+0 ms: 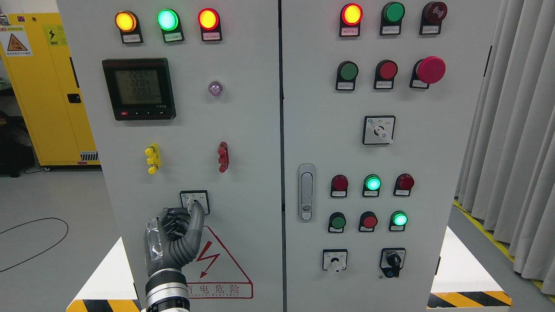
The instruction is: Turn on light switch 1
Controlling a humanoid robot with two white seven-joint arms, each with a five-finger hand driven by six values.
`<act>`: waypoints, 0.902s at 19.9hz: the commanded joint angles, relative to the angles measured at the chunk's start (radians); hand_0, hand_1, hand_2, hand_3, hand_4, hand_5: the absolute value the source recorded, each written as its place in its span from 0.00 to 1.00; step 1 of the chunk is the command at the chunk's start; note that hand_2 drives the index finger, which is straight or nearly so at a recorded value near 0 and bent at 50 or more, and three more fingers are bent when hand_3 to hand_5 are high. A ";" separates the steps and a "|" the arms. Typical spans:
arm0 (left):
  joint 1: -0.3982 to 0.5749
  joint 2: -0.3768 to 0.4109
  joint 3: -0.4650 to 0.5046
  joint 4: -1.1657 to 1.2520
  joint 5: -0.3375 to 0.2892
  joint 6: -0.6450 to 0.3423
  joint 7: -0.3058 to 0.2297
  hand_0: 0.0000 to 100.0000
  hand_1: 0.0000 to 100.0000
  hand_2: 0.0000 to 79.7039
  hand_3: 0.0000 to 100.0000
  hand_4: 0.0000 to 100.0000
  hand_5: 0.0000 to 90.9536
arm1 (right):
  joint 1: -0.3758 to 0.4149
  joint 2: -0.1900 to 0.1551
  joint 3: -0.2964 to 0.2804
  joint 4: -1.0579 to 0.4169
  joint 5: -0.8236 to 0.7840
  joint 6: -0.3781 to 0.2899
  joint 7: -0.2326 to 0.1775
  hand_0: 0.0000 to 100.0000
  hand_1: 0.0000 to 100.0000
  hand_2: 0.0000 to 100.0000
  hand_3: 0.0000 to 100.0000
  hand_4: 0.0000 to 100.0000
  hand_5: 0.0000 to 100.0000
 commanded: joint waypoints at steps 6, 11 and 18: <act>0.000 0.000 -0.003 0.005 0.001 0.003 -0.005 0.49 0.52 0.79 0.93 0.88 0.84 | 0.000 0.000 0.000 0.000 -0.001 0.000 0.000 0.00 0.50 0.04 0.00 0.00 0.00; 0.000 0.000 -0.003 0.009 0.001 0.001 -0.005 0.47 0.51 0.80 0.93 0.88 0.85 | 0.000 0.000 0.000 0.000 0.000 0.000 0.000 0.00 0.50 0.04 0.00 0.00 0.00; 0.000 0.000 -0.003 0.009 0.001 0.001 -0.005 0.52 0.51 0.79 0.93 0.88 0.85 | 0.000 0.000 0.000 0.000 -0.001 0.000 0.000 0.00 0.50 0.04 0.00 0.00 0.00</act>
